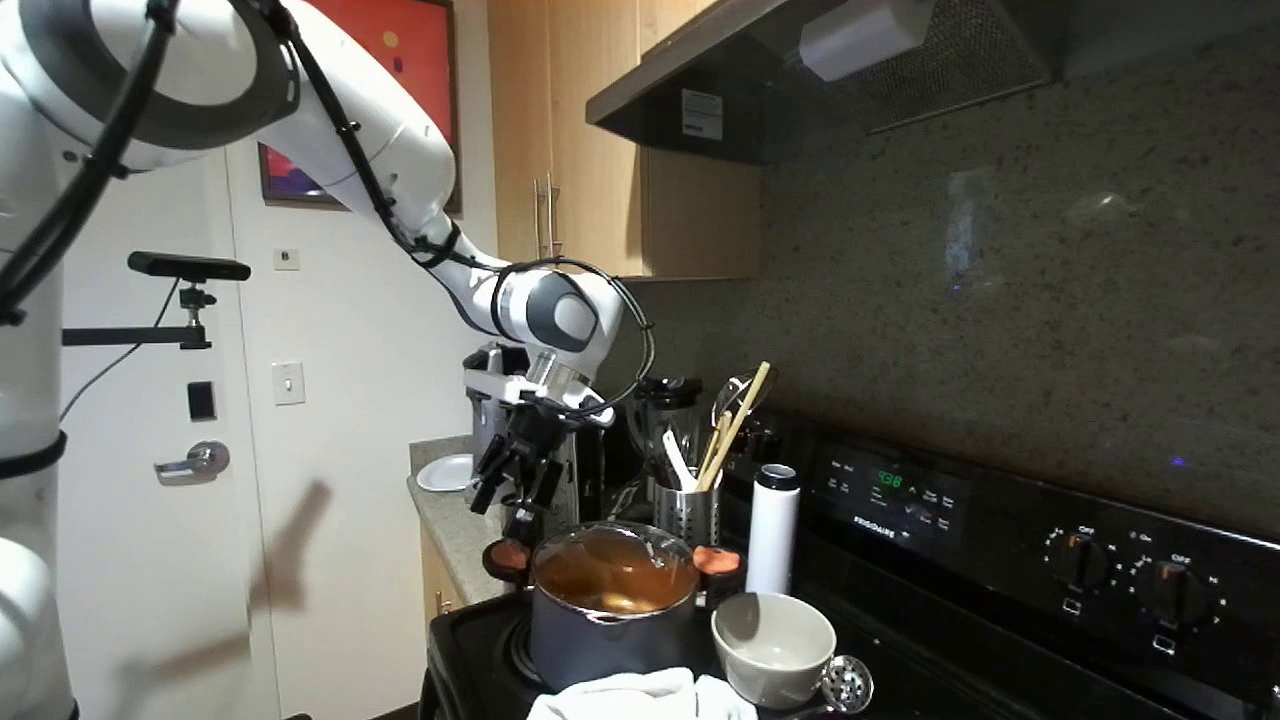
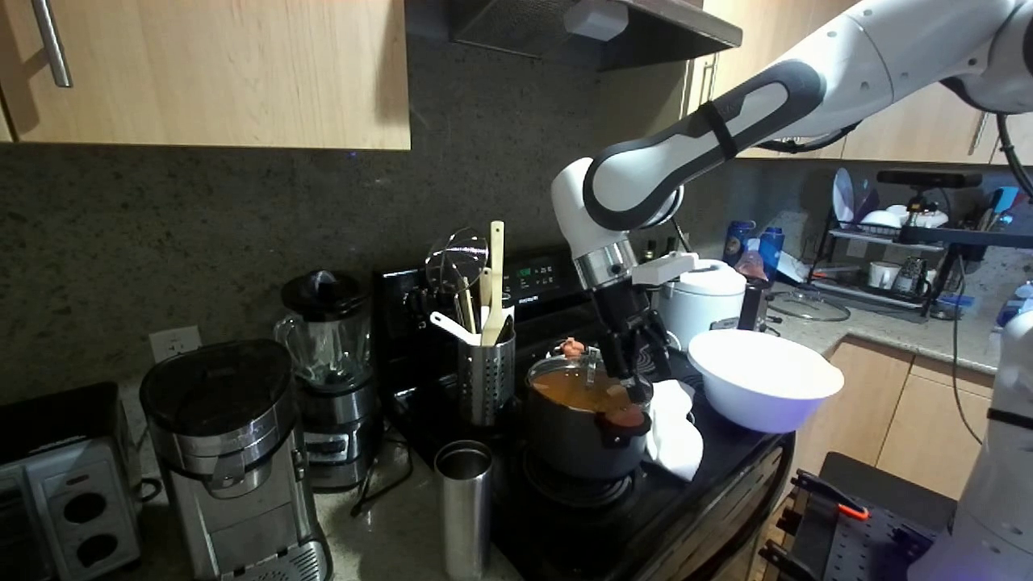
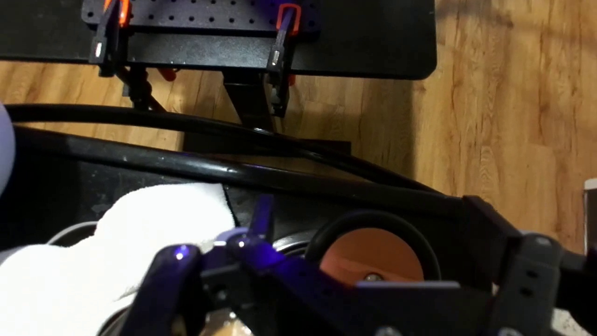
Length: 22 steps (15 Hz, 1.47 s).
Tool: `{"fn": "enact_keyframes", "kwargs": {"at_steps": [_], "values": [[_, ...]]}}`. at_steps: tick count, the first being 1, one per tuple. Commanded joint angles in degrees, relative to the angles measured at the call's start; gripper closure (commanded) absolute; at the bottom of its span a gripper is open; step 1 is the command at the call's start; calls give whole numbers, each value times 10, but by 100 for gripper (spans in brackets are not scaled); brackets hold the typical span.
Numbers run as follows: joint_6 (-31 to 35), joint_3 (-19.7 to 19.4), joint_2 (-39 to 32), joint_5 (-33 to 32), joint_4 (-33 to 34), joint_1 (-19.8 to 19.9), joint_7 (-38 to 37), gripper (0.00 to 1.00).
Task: Twist the two orange objects on the pot
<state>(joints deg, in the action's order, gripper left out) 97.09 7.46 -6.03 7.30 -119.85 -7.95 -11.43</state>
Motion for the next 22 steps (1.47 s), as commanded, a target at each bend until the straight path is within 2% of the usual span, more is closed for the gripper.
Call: {"fn": "enact_keyframes", "kwargs": {"at_steps": [1,7,10,14,17,20,22], "values": [[36,-2,33,20,-37,-5,-105,0],[139,4,75,55,-98,-9,-257,0],[202,10,93,50,-126,-11,-339,0],[270,17,105,18,-153,-9,-465,0],[305,19,109,-30,-168,-6,-572,0],[317,22,108,-93,-176,-6,-694,0],[300,23,104,-113,-174,-7,-740,0]]}}
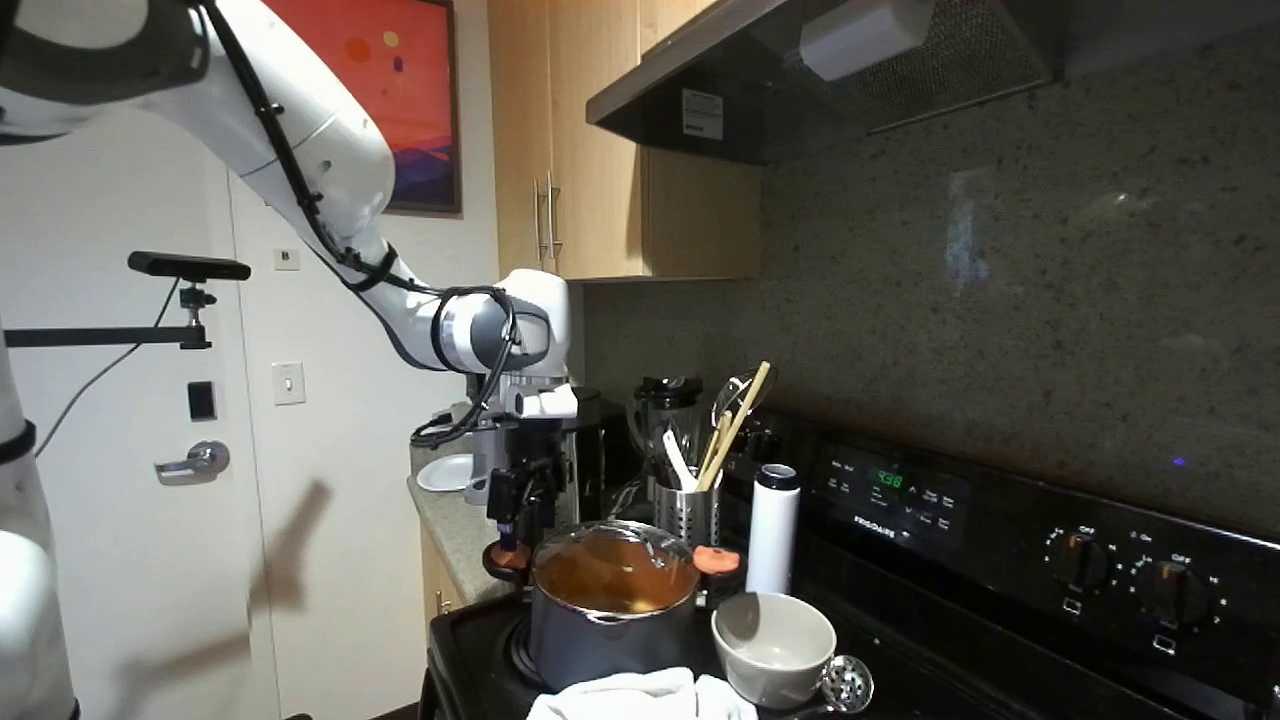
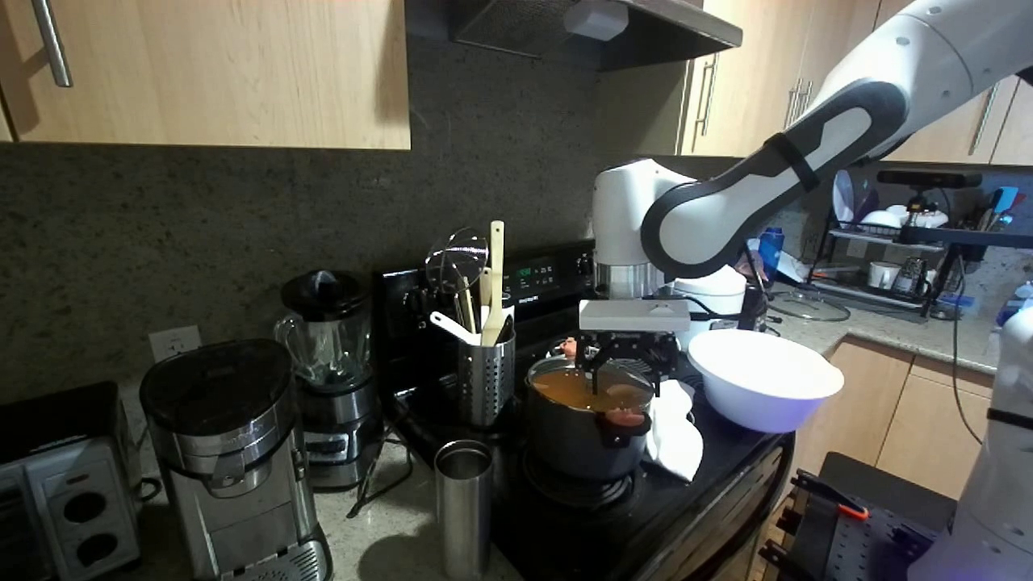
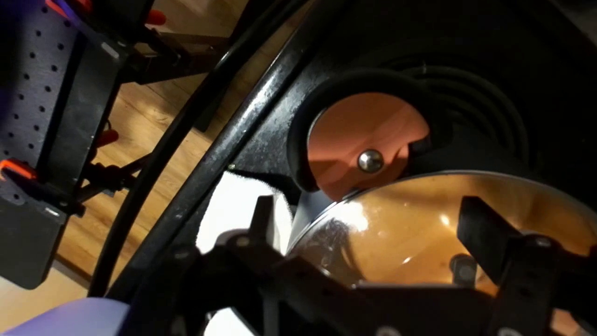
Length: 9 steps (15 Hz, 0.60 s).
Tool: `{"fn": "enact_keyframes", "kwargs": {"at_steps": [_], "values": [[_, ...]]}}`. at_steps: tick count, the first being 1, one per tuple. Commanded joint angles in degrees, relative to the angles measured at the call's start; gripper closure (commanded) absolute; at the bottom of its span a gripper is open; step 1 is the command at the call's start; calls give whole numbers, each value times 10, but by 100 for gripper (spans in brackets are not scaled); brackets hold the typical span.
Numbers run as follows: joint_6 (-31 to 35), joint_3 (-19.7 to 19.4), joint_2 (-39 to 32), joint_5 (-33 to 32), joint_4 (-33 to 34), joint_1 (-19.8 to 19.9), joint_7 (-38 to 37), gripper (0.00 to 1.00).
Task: Twist the two orange objects on the pot
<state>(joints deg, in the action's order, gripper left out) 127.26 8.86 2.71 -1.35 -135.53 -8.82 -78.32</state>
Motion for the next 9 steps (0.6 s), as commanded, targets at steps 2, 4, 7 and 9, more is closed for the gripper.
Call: {"fn": "enact_keyframes", "kwargs": {"at_steps": [2,4,7,9], "values": [[-25,4,18,56,-8,-6,70,0],[-10,6,1,33,-3,0,33,0],[-11,8,7,32,-5,-1,37,0],[-4,8,13,30,-11,-1,12,0]]}}
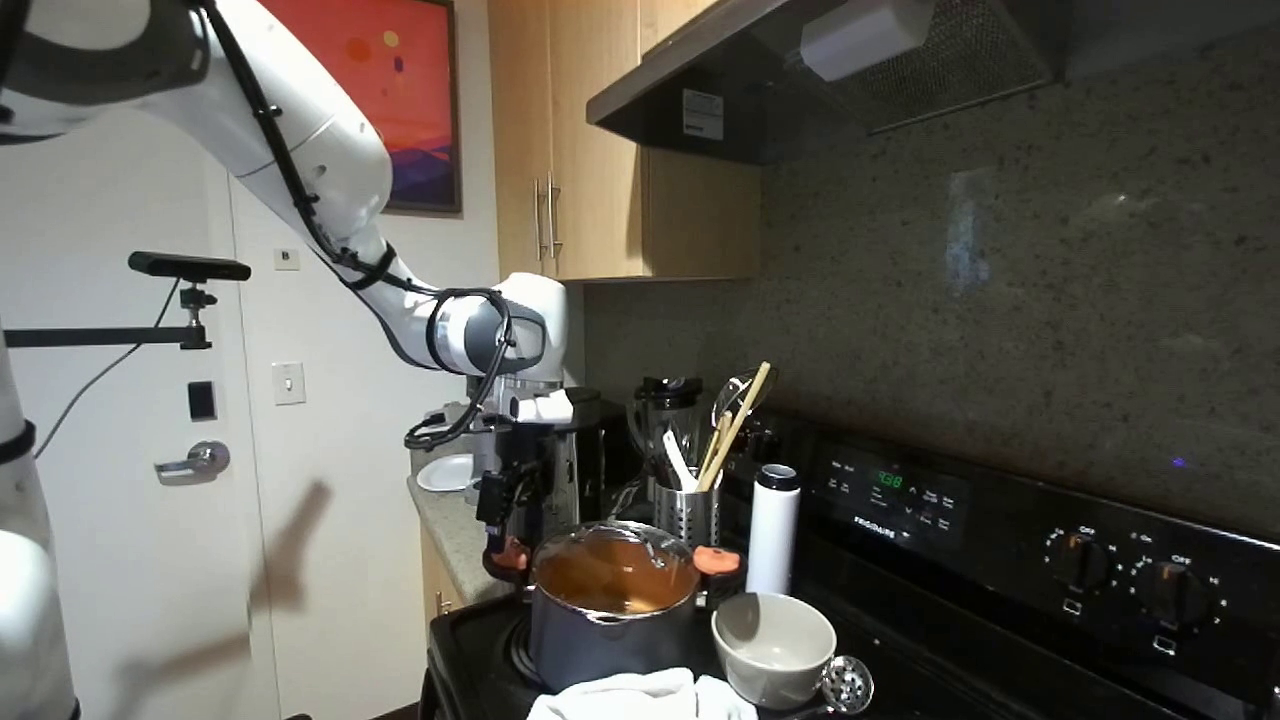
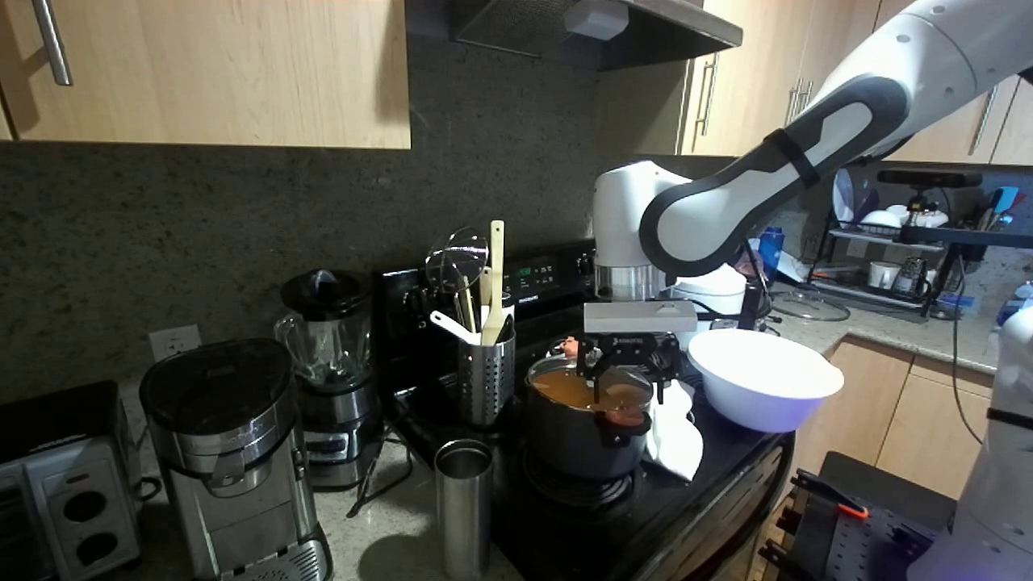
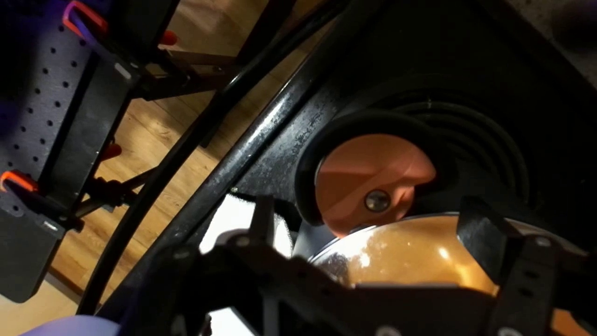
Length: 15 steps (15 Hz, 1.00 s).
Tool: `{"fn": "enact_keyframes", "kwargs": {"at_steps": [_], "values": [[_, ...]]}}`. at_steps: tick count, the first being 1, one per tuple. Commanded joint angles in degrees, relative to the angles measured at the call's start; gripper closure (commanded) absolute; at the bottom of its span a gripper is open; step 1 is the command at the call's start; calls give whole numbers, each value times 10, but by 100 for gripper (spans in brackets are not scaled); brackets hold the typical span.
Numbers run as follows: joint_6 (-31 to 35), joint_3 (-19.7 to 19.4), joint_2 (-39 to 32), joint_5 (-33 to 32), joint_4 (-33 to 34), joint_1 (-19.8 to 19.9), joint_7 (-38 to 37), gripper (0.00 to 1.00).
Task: Twist the two orange objects on the pot
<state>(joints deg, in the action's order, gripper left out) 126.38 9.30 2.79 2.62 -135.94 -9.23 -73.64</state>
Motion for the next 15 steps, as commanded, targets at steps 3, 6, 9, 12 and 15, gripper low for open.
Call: {"fn": "enact_keyframes", "kwargs": {"at_steps": [3,6,9,12,15], "values": [[5,5,20,-14,-12,3,-91,0],[3,6,24,-23,-16,2,-148,0],[18,10,22,-28,-27,-1,-205,0],[47,16,18,-25,-39,-4,-261,0],[71,22,18,-38,-49,-5,-312,0]]}}
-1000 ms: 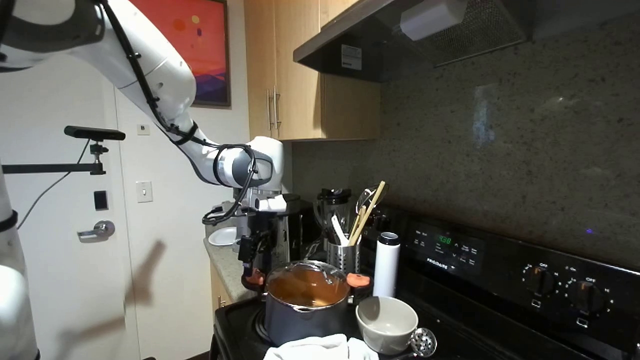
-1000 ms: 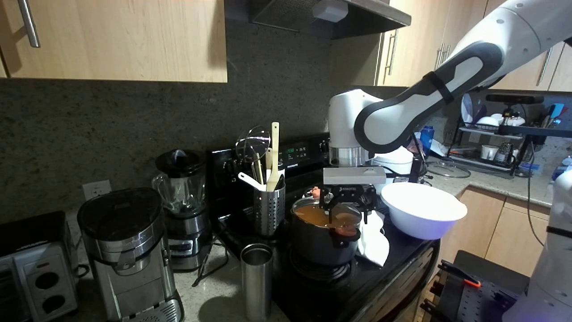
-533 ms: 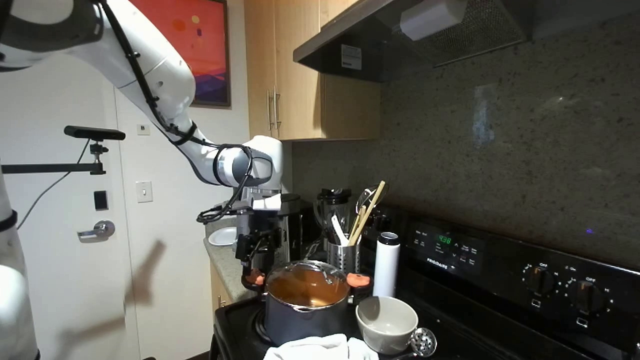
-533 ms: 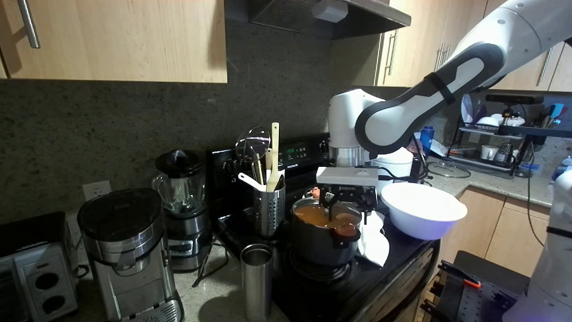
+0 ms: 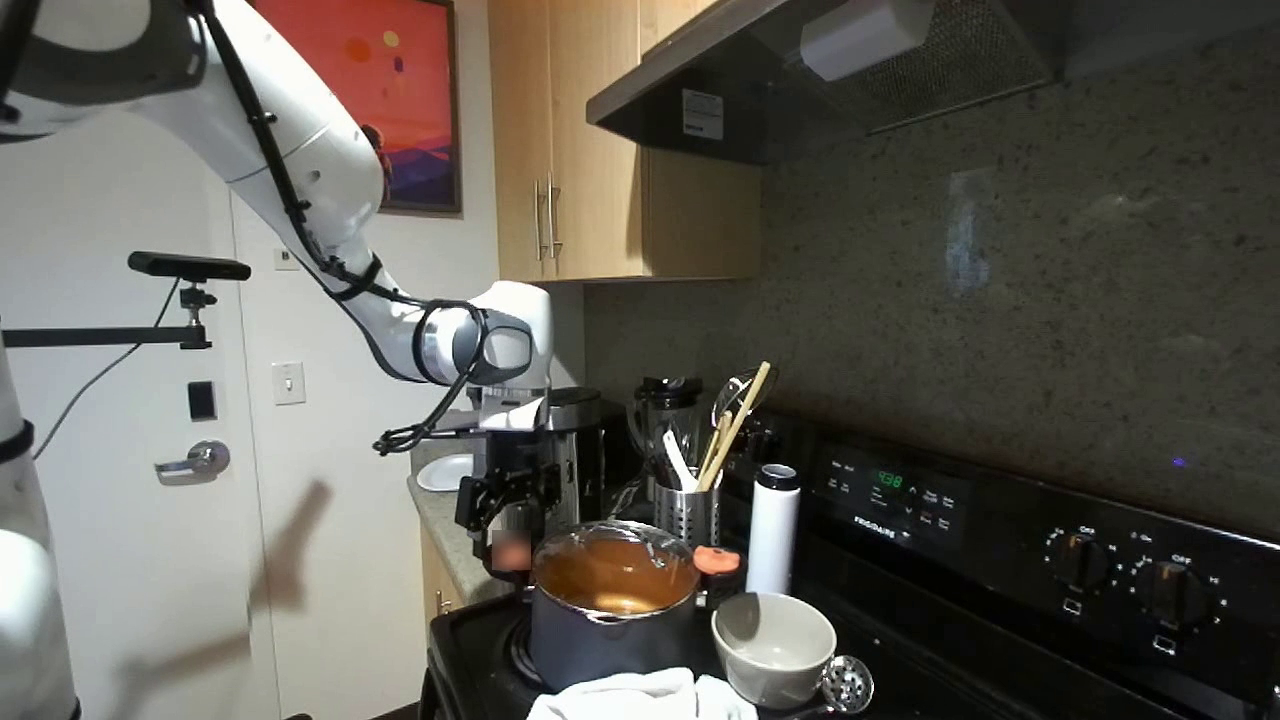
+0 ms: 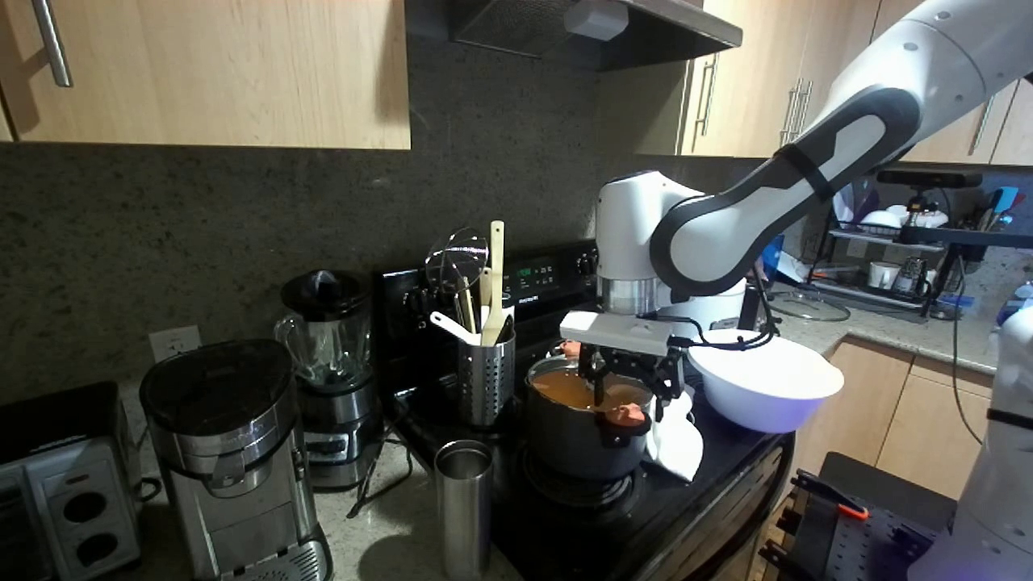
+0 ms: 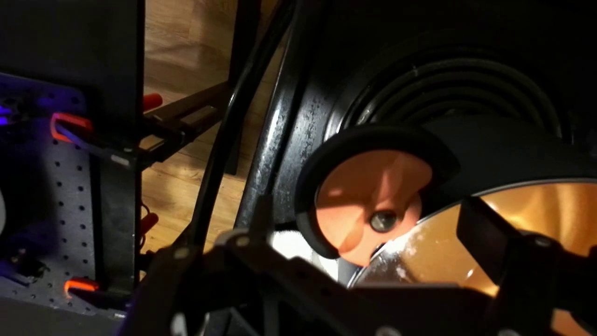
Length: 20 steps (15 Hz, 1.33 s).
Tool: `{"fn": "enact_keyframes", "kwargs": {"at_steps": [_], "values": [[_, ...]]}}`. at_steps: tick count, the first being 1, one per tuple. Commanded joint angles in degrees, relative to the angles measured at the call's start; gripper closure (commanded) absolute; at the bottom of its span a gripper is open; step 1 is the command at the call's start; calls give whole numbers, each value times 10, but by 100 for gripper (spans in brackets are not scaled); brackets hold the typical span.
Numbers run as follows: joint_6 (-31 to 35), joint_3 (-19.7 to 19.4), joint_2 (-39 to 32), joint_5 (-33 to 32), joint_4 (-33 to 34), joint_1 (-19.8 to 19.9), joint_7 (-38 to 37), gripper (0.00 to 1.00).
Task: Twist the two orange objects on the pot
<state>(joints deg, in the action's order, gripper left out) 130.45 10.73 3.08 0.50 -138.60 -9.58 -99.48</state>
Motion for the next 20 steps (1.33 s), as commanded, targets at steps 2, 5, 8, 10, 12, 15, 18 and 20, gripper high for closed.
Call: {"fn": "enact_keyframes", "kwargs": {"at_steps": [2,5,8,10,12,15,18,20], "values": [[38,10,16,-34,-26,-1,-84,0],[39,12,19,-67,-26,-1,-126,34],[36,14,18,-90,-24,-2,-153,58],[33,17,19,-95,-21,-4,-161,72],[33,19,18,-106,-20,-3,-170,88],[33,19,17,-114,-20,-3,-176,93],[33,18,15,-114,-18,-3,-169,91],[34,15,12,-106,-16,-2,-151,91]]}}
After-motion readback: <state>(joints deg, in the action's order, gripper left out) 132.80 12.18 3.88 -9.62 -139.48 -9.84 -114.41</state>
